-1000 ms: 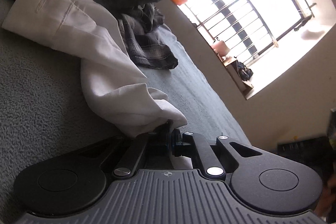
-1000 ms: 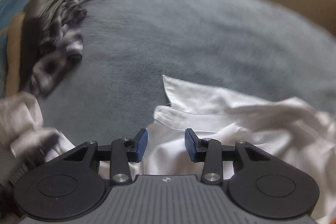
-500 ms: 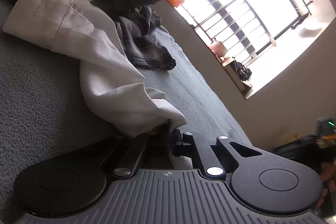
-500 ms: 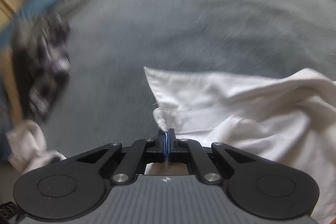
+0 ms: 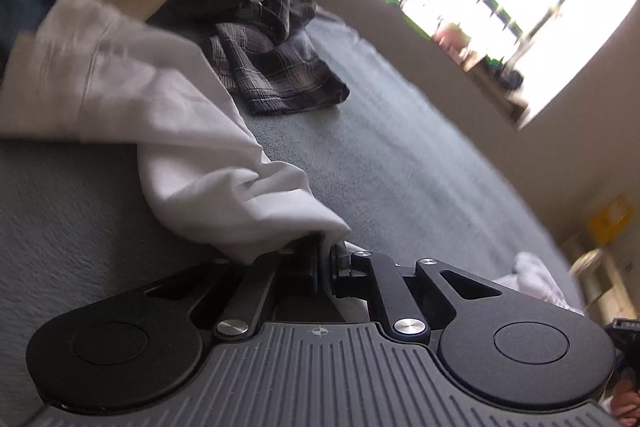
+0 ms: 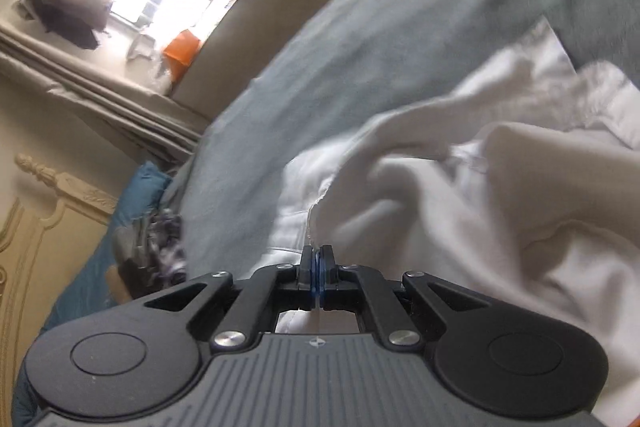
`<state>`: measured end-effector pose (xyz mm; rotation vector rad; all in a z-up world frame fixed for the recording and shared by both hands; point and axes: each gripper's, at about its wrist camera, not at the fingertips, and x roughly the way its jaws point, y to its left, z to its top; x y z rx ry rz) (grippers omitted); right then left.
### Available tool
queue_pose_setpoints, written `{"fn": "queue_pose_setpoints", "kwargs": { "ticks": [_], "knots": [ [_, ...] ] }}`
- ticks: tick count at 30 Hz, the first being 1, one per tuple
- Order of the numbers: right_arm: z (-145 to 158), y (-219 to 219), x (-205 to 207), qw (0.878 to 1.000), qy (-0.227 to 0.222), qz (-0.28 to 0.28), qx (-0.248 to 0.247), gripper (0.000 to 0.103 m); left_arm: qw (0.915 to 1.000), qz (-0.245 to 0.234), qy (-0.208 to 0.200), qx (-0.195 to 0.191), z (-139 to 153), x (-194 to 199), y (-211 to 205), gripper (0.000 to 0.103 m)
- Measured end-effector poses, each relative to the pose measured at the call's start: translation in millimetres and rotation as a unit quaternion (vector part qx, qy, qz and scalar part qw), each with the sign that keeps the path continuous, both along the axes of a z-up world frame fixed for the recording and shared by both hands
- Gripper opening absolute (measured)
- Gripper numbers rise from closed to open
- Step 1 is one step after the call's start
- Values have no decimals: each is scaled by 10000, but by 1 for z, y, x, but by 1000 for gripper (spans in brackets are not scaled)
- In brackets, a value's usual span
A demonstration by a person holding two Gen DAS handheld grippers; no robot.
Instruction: Fold clothes
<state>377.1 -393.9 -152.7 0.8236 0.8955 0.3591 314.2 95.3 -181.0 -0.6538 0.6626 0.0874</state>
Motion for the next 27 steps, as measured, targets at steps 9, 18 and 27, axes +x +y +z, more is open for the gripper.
{"fn": "queue_pose_setpoints", "kwargs": {
  "ticks": [9,18,27],
  "knots": [
    [-17,-43,-11,9977,228,-22,637,44,9868,-593,1310,744,55,-13,-19,33],
    [64,-102,-103,9962,-351,734,298,45,9734,-1675,1297,875,59,-67,-60,40],
    [138,-61,-272,9635,-687,2454,824,45,9628,-2346,1340,67,40,-93,-96,40]
  ]
}}
